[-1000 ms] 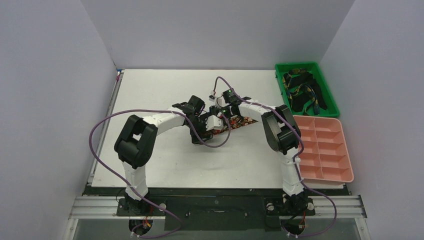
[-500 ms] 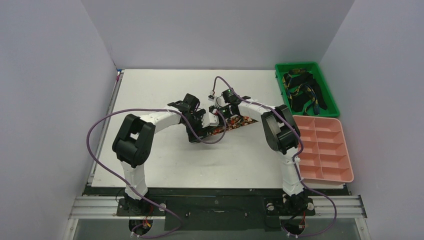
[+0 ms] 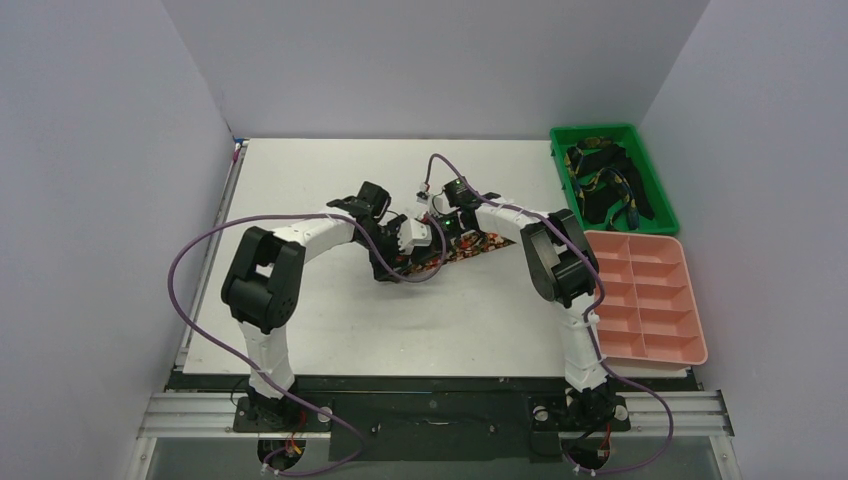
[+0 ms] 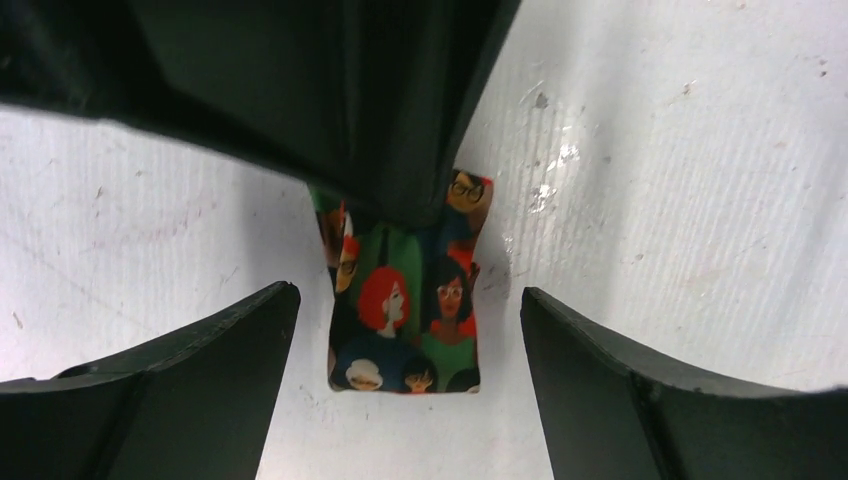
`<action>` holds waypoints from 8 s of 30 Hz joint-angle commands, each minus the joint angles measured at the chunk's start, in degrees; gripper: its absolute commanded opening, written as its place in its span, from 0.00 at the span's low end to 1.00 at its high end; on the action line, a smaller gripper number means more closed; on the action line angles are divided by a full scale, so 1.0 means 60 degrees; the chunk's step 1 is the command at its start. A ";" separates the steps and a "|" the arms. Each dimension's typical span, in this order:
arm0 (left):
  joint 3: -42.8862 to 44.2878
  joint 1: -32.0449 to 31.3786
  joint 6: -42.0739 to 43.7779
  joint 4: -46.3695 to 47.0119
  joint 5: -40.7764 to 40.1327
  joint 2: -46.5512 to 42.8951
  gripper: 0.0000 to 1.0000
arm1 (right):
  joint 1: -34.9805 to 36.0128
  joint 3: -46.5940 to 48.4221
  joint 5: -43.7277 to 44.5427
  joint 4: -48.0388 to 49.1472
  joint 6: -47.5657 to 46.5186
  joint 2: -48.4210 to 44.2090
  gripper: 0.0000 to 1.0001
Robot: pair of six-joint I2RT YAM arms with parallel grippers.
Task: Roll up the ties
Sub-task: Roll the tie at the center of the board.
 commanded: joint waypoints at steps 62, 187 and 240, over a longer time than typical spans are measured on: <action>-0.0831 -0.0075 0.0194 -0.0191 -0.0888 -0.0344 0.21 | 0.0087 0.1583 -0.0044 -0.1255 -0.0741 0.0002 0.23; -0.0131 0.2246 0.2617 -0.2411 0.1042 -0.0464 0.61 | 0.1206 0.0505 0.2641 0.0536 0.1337 0.1152 0.00; 0.1361 0.0664 0.2042 -0.2275 -0.0064 0.1228 0.23 | 0.0047 -0.1206 -0.0482 0.4275 0.4190 -0.0779 0.42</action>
